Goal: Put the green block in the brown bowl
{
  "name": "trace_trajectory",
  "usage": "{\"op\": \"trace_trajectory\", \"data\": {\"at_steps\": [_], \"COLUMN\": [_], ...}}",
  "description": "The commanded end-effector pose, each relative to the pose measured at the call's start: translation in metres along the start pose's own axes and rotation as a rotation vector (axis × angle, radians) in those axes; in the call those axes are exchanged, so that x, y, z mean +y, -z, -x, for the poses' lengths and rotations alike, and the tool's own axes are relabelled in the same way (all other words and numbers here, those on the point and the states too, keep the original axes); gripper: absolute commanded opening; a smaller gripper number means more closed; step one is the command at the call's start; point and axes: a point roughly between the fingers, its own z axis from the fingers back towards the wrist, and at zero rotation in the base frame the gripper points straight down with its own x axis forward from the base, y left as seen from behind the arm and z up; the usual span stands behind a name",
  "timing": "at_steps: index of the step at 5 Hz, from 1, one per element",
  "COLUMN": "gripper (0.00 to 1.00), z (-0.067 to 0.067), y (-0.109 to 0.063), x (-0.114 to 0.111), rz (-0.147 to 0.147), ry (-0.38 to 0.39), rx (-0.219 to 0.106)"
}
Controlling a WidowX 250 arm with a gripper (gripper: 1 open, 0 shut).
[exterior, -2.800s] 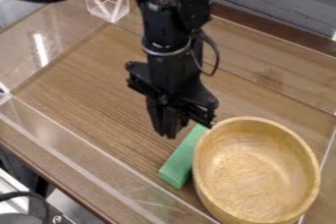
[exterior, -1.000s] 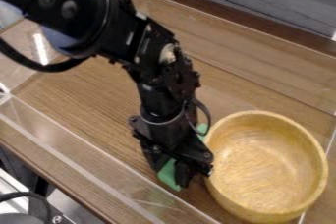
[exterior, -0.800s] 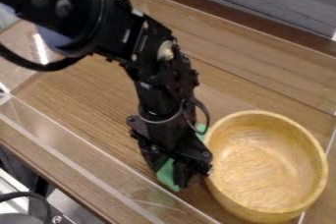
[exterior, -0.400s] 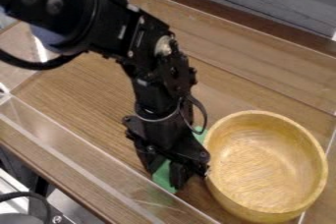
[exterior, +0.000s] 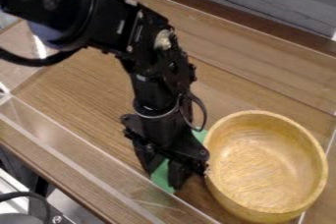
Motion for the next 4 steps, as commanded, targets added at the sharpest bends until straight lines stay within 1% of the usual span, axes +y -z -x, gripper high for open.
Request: {"op": "trace_trajectory", "data": {"at_steps": [1,2,4], "gripper": [0.0,0.0,0.0], "z": [-0.0118,-0.0117,-0.0126], "y": [-0.0135,-0.0161,-0.0215], "x": [-0.0005,0.0001,0.0011], "rz": [0.011,0.015,0.023], "ry": [-0.006,-0.008,-0.016], "rx": [-0.052,-0.044,-0.039]}}
